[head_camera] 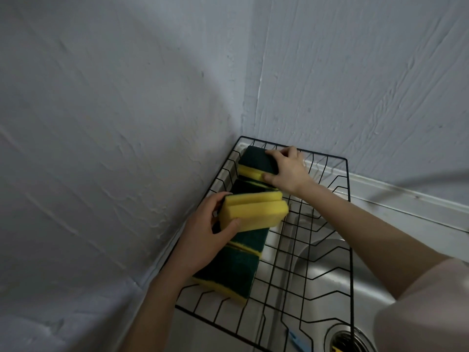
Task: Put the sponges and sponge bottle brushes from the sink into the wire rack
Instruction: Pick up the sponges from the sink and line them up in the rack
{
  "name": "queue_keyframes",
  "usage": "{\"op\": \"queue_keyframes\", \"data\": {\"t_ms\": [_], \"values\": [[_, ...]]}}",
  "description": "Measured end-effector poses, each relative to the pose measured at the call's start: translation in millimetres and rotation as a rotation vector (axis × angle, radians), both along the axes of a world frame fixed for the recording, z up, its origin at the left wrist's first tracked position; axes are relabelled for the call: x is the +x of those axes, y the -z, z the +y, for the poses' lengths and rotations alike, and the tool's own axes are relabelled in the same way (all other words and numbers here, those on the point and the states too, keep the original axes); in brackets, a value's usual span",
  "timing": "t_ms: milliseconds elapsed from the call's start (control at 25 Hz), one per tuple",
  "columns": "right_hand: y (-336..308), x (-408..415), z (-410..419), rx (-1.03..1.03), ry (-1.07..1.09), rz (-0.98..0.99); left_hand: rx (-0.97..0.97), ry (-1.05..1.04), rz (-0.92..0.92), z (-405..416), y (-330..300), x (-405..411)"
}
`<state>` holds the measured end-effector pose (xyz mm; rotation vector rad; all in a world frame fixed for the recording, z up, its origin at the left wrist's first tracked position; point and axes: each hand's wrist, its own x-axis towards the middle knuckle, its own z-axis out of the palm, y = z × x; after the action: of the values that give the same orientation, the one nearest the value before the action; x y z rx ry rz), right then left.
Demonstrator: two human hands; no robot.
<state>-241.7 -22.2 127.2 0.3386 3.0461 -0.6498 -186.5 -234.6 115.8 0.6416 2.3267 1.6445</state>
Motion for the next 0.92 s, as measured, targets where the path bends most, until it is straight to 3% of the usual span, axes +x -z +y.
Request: {"op": "queue_keyframes", "data": {"t_ms": [200,320,400,480,560,720,920], "values": [[-3.7,10.0,3.6,-0.085,0.042,0.08,0.002,0.001,0.017,0.1,-2.9,-0.4],[-11.8,32.6,6.8,-0.468,0.176,0.156,-0.019,0.001,0.079,1.8,-10.6,-2.3],[-17.1,51.0,8.8,-0.775,0.212,0.039,-0.034,0.001,0.113,5.1,-16.3,-5.9],[-21.5,67.5,8.7,-0.975,0.174,-0.123,-0.019,0.001,0.13,10.6,-21.9,-10.6],[-20.7,75.3,6.2,-1.113,0.169,-0.16,-0.056,-0.027,0.165,16.3,-22.9,-16.5],[-8.6,72.3,2.4,-1.079,0.237,-0.05,-0.247,-0.096,0.233,26.3,-19.6,-27.7],[4.3,66.6,-10.9,-0.937,0.26,-0.047,-0.345,-0.071,0.126,34.1,-8.4,-29.6]]}}
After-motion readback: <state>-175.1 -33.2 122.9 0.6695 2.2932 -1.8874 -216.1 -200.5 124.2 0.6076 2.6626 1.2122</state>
